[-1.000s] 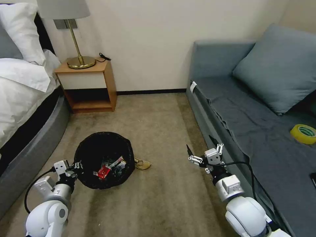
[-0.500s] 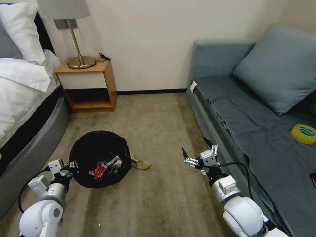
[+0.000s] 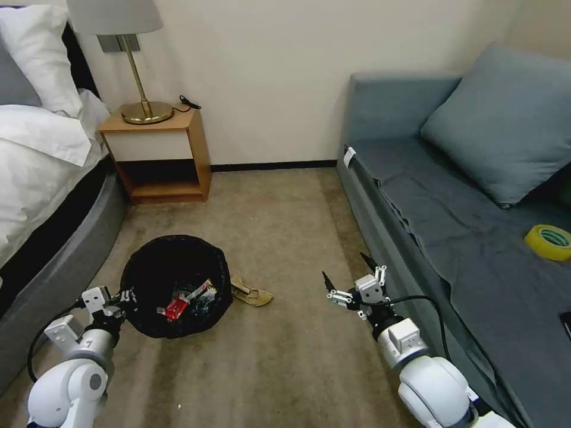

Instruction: Pick up the trash bin, then pick up the garbage on the floor and place it into the trash bin.

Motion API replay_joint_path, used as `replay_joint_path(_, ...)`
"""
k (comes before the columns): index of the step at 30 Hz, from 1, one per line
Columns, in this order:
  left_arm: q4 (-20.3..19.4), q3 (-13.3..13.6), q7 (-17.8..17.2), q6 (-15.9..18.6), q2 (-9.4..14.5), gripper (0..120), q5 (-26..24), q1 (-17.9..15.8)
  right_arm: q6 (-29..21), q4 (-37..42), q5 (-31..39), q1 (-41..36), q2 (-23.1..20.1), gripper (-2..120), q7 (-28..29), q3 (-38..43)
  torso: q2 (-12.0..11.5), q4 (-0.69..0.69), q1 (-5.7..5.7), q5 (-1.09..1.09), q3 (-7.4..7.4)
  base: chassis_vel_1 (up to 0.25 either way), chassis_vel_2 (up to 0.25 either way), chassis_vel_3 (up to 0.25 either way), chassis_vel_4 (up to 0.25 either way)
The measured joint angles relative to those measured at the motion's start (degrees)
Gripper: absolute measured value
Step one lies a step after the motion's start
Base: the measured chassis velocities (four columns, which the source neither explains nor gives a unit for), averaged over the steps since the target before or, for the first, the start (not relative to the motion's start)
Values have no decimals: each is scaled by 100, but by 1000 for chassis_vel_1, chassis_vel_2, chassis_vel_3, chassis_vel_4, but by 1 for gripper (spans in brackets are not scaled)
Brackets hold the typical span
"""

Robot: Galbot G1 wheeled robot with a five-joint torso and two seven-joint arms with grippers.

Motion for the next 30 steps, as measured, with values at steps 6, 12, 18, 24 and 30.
replay_joint_path(6,19,-68,20,-8,45,3,-70,20,-10,-20,8,51,34,100,-33,-67,0,0,0,0,0,0,0,0,0)
replay_joint_path(12,26,-111,35,-16,43,3,-103,45,-39,-38,2,84,41,100,-44,-110,0,0,0,0,0,0,0,0,0)
replay_joint_path(18,32,-151,51,-25,16,3,-124,67,-61,-61,1,114,39,100,-52,-133,0,1,0,0,0,-7,4,10,-4)
replay_joint_path(24,34,-198,72,-35,-17,3,-138,87,-71,-99,-2,160,34,100,-55,-158,0,0,0,1,0,-65,57,61,-47)
replay_joint_path(30,43,-225,79,-42,-28,3,-151,95,-87,-134,2,220,24,100,-55,-213,0,0,0,1,0,-80,92,91,-93)
